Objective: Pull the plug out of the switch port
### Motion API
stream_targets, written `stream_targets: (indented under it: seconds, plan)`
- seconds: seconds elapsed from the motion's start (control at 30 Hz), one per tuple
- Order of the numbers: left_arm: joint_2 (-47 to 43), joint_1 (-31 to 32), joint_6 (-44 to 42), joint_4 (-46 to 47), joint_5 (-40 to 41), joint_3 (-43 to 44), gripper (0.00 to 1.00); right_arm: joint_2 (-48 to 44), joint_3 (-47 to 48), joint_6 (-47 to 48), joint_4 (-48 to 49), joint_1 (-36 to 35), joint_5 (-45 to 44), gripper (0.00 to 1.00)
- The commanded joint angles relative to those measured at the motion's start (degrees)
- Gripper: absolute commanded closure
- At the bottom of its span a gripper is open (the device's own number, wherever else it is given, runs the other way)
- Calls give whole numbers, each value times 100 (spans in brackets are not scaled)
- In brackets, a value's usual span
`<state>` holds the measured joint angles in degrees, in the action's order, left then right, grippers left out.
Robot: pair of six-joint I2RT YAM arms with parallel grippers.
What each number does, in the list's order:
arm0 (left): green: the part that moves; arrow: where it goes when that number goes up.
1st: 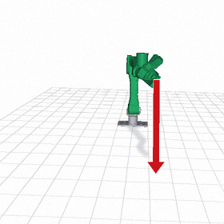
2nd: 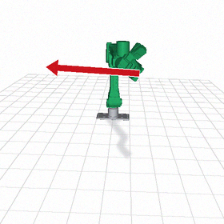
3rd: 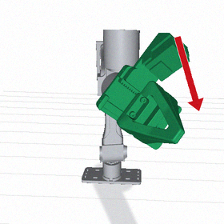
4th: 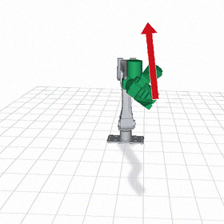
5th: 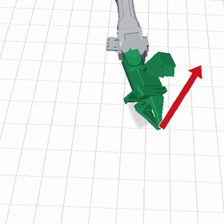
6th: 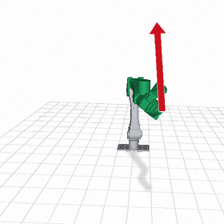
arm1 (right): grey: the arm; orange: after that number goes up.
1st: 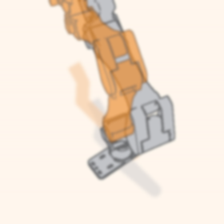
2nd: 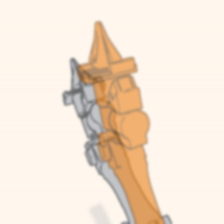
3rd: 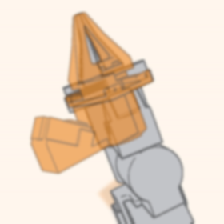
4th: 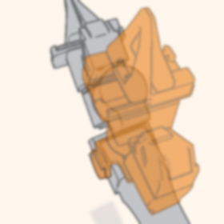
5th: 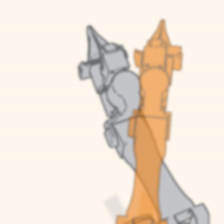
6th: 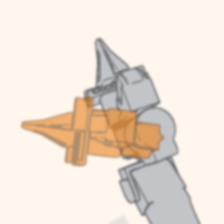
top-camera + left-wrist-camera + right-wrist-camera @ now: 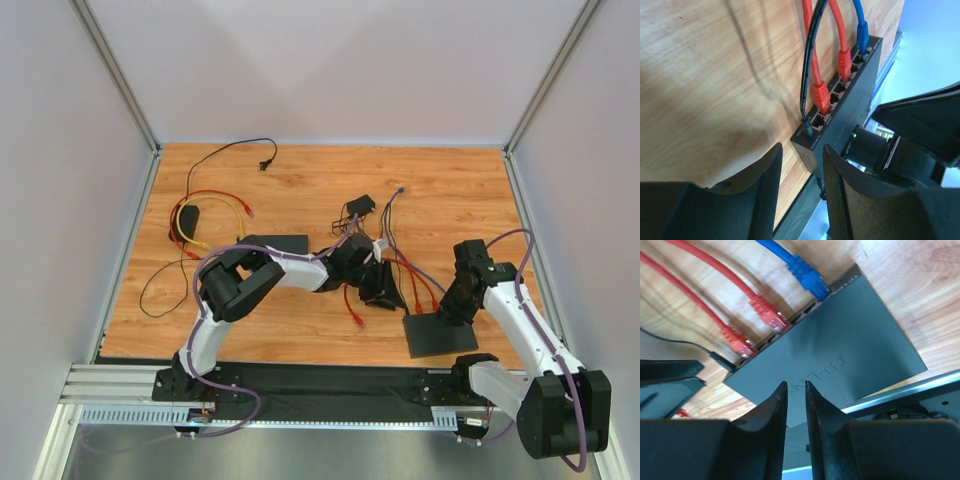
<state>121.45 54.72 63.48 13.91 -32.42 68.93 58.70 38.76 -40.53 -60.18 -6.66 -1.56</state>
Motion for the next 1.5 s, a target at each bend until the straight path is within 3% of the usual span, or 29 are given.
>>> stream_targets:
  seconds: [0.0, 0.23, 0.6, 0.9, 1.2, 1.47]
  plan:
    - [-25, 30, 366, 191, 315, 77, 55, -25, -70, -191, -73, -64, -213, 78]
    - [151, 206, 480, -511, 702, 498, 56, 212, -202, -271, 226, -204, -107, 78]
    - [327, 364, 727, -759, 1124, 667, 59, 423, -273, -350, 393, -389, -283, 79]
    - [485, 382, 806, -653, 1107, 666, 74, 634, -238, -438, 542, -644, -336, 83]
    - [590, 382, 683, -635, 1116, 684, 99, 757, -361, -552, 438, -960, -582, 78]
    - [608, 373, 639, -547, 1063, 675, 100, 757, -352, -719, 244, -1294, -775, 79]
